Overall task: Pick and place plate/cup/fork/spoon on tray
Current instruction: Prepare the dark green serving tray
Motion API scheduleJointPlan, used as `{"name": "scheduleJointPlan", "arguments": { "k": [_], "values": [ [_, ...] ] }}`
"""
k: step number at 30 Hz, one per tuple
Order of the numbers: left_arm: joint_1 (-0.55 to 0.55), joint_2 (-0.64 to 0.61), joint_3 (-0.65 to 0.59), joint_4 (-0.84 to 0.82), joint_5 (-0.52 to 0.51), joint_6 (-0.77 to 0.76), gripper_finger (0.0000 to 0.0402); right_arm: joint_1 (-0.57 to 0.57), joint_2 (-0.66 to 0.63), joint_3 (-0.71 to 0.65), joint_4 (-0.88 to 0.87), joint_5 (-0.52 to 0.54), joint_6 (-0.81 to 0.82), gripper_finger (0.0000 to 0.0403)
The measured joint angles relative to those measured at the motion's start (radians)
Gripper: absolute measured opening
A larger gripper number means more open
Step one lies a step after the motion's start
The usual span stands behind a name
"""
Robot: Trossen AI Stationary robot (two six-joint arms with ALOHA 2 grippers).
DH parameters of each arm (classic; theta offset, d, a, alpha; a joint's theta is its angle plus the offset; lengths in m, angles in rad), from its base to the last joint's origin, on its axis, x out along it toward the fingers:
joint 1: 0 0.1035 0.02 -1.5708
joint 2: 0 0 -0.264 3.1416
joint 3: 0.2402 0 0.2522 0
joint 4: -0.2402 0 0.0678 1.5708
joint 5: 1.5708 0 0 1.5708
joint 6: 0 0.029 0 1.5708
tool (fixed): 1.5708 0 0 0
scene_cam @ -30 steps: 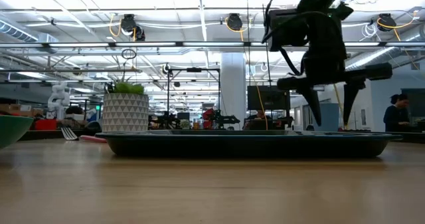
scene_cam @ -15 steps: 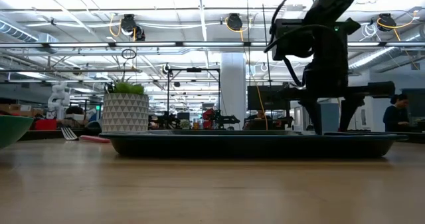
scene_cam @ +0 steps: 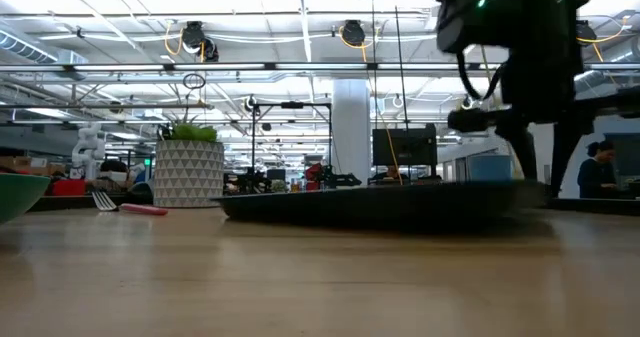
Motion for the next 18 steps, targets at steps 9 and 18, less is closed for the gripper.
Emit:
{"name": "scheduleJointPlan", "arguments": {
  "k": [9,18],
  "values": [
    [0.008,0.000,0.000,0.015,-0.003,0.031,0.0021,0.111,-0.077,0.036,0.090,0.022,0.047,0.0043],
    [0.008,0.000,0.000,0.016,-0.003,0.044,0.0021,0.187,-0.076,0.144,0.037,-0.003,0.385,0.0021]
  ]
}}
